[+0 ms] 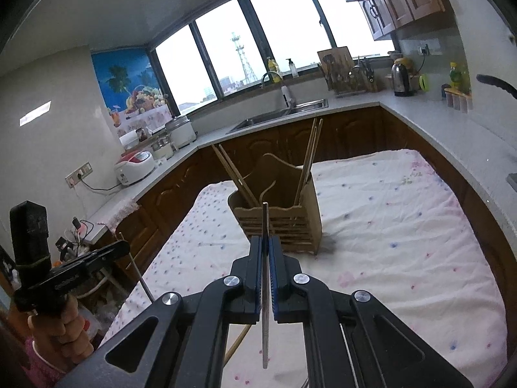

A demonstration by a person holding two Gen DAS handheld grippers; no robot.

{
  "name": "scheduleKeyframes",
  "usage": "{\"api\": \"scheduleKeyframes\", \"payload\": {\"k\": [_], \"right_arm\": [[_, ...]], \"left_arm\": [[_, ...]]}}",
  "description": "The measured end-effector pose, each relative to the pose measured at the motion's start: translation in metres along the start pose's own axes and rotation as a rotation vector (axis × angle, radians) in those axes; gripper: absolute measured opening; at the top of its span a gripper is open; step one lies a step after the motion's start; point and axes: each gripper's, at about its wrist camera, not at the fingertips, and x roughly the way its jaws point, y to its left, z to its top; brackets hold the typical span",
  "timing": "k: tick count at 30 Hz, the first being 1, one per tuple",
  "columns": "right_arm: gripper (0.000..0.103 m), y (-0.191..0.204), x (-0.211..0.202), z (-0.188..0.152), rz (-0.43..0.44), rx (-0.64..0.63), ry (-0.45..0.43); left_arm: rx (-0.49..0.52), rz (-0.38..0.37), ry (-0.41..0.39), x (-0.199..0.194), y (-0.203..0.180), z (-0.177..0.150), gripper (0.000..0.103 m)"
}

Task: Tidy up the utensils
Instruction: 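Lift and carry both metal chopsticks toward the wooden holder with both tools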

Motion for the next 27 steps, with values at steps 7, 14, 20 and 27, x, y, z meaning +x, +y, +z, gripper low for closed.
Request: {"api": "scheduleKeyframes", "payload": {"k": [7,14,20,27], "right_arm": [[0.004,-0.003,0.001,0.01,-0.008,0.002,-0.026],[0.004,-0.008,0.006,0.025,-0.018,0.004,-0.063],[0.004,-0.013,0.015,0.044,-0.03,-0.002,-0.092],[0.004,-0.014,0.032,0.076,-0.034,-0.004,-0.142]], "left_arm": [[-0.017,-0.003,-0.051,-0.002,0.005,0.008,0.002],[-0.045,-0.016,-0.107,0.001,0.012,0.018,0.002],[-0.067,-0.02,-0.167,0.009,0.023,0.033,0.002],[-0.084,-0.021,-0.229,0.032,0.036,0.054,0.002]]}}
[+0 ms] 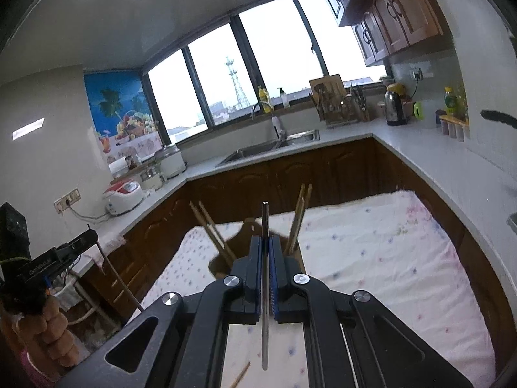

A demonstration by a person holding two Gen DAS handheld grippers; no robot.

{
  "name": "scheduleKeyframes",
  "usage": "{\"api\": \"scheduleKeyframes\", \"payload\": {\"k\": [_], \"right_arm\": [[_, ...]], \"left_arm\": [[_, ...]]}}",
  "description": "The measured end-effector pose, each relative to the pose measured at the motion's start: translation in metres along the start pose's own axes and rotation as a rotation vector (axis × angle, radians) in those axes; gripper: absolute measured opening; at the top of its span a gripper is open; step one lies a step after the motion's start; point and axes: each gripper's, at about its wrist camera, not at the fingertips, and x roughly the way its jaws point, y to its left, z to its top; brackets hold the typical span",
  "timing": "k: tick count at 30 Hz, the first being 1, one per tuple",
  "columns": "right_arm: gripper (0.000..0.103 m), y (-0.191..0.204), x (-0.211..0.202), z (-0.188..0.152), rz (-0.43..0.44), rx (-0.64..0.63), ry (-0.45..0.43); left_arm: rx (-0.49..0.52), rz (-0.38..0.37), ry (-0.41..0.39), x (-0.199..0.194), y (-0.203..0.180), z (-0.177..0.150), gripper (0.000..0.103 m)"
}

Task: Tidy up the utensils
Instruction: 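Lift and carry both metal chopsticks toward the wooden holder with both tools, then lower both chopsticks into the holder and open both tools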

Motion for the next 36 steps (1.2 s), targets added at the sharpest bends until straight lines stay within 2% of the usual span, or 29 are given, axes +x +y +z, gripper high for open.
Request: {"api": "scheduleKeyframes", "payload": {"k": [9,17,22,27,32,36], "right_arm": [[0.004,0.005,0.027,0.045,-0.03,-0.03,-0.115],[0.004,0.001,0.054,0.057,-0.054,-0.03,-0.162],[0.004,-0.005,0.072,0.047,-0.063,-0.025,-0.172],[0.004,-0.011,0.086,0.026,-0.069,-0.008,-0.16],[0.004,-0.016,0.096,-0.001,-0.081,0.007,-0.133],[0.004,-0.024,0.103,-0.016,-0.087,0.032,-0.09]], "left_arm": [[-0.008,-0.009,-0.063,0.054,0.009,0.026,0.002],[-0.03,0.025,-0.124,0.112,0.017,0.031,0.002],[-0.019,0.057,-0.139,0.146,0.014,0.014,0.002],[-0.05,0.067,-0.133,0.17,0.016,-0.015,0.002],[-0.048,0.078,-0.098,0.192,0.016,-0.045,0.002],[-0.063,0.083,-0.063,0.196,0.022,-0.054,0.002]]}}
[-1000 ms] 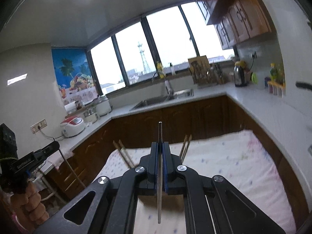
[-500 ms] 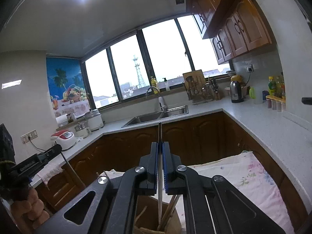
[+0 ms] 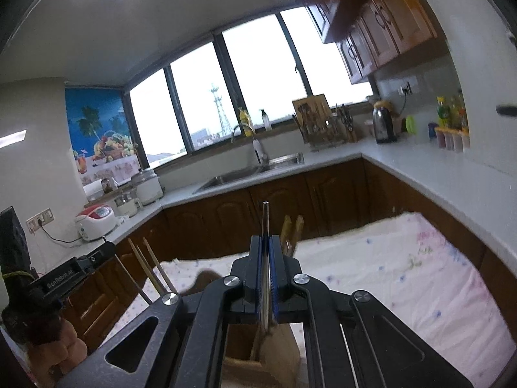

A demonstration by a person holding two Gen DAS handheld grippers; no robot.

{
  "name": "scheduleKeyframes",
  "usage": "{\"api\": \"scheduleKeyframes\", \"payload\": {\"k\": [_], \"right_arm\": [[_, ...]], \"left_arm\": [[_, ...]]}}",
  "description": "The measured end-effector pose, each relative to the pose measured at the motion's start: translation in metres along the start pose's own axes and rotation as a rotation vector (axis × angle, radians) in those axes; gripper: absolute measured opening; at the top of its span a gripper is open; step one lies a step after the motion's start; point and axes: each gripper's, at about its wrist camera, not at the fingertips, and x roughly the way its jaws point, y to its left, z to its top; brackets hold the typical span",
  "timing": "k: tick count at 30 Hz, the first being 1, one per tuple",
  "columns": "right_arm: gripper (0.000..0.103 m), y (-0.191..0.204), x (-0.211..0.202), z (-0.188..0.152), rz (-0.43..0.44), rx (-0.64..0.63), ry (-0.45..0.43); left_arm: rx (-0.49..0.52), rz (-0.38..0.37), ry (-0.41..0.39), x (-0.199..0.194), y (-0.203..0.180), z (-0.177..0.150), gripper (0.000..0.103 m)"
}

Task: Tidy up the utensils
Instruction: 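Lower both chopsticks into the holder and open both tools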

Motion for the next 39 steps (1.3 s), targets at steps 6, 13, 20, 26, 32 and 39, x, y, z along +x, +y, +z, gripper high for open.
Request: {"api": "scheduleKeyframes", "payload": {"k": [6,13,20,26,32,39], "right_arm": [[0.005,-0.004,0.006,-0.01,-0.012,0.008,0.052],[0.005,-0.004,0.009,-0.006,-0.012,0.01,0.082],[0.005,-0.005,0.01,-0.006,-0.012,0.011,0.089],[0.005,-0.004,0.009,-0.005,-0.014,0.008,0.085],[0.005,-0.005,0.009,-0.005,-0.013,0.01,0.085],[0.01,-0.009,0.012,-0.01,0.006,0.038,0.096]], "left_arm": [[0.013,-0.011,0.043,-0.002,0.005,0.006,0.003],[0.022,-0.012,0.094,-0.001,0.008,0.016,0.003],[0.029,-0.003,0.104,-0.003,0.006,0.024,0.003],[0.032,0.002,0.106,-0.003,0.005,0.024,0.004],[0.036,0.009,0.112,-0.004,0.003,0.023,0.004],[0.039,0.019,0.139,-0.005,0.0,0.026,0.008]]}}
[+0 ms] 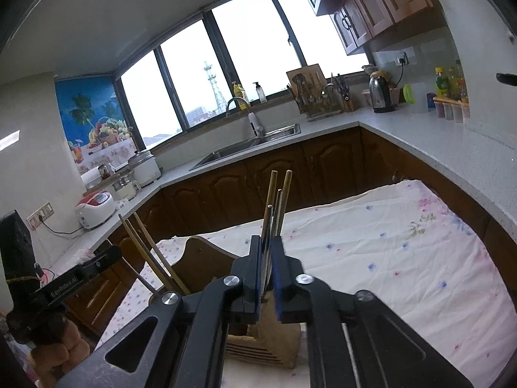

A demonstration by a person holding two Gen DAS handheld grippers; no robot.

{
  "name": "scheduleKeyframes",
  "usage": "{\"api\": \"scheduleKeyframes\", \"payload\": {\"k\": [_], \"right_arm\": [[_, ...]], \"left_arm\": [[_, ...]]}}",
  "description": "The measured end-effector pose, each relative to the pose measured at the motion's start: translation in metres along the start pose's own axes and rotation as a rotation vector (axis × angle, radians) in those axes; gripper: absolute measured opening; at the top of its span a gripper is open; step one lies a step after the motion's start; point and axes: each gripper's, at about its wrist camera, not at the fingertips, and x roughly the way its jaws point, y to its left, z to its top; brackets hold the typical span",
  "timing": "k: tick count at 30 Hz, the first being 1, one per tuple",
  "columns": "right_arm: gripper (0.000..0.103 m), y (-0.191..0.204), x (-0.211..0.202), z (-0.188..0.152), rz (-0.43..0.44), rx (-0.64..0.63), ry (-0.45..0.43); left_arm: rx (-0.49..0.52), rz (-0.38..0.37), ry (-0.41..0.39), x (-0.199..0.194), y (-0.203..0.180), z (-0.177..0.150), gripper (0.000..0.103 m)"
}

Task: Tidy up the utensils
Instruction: 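Lower both chopsticks into the holder and open both tools, then withdraw both open tools from the holder back over the table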

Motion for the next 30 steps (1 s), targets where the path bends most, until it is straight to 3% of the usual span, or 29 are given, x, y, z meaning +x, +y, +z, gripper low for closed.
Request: {"api": "scheduleKeyframes", "payload": {"k": [3,8,10,12,13,16,22,30], "right_arm": [[0.01,0.0,-0.001,-0.002,0.006,0.008,0.003],[0.02,-0.001,-0.003,-0.005,-0.01,0.022,0.01],[0.032,-0.003,-0.005,-0.005,-0.008,0.034,0.008],[0.033,-0.005,-0.006,-0.005,-0.012,0.045,0.01],[0.035,-0.006,-0.006,-0.005,-0.012,0.05,0.011],[0.052,-0.006,-0.008,-0.003,-0.005,0.056,0.011],[0.069,-0.002,-0.013,-0.003,0.016,0.055,0.004],[0.08,0.004,-0.022,-0.007,0.034,0.052,0.0]], "left_arm": [[-0.007,0.004,0.006,0.0,-0.001,0.002,0.019],[-0.011,0.017,0.009,-0.005,-0.003,0.003,0.021],[-0.014,0.023,0.008,-0.008,-0.002,0.003,0.029],[-0.022,0.041,0.006,-0.011,-0.001,0.003,0.053],[-0.026,0.048,0.0,-0.013,-0.001,0.003,0.057],[-0.023,0.051,-0.001,-0.017,-0.002,0.003,0.061],[-0.011,0.068,-0.004,-0.026,-0.003,0.0,0.07],[-0.004,0.101,-0.007,-0.041,0.004,-0.002,0.083]]}}
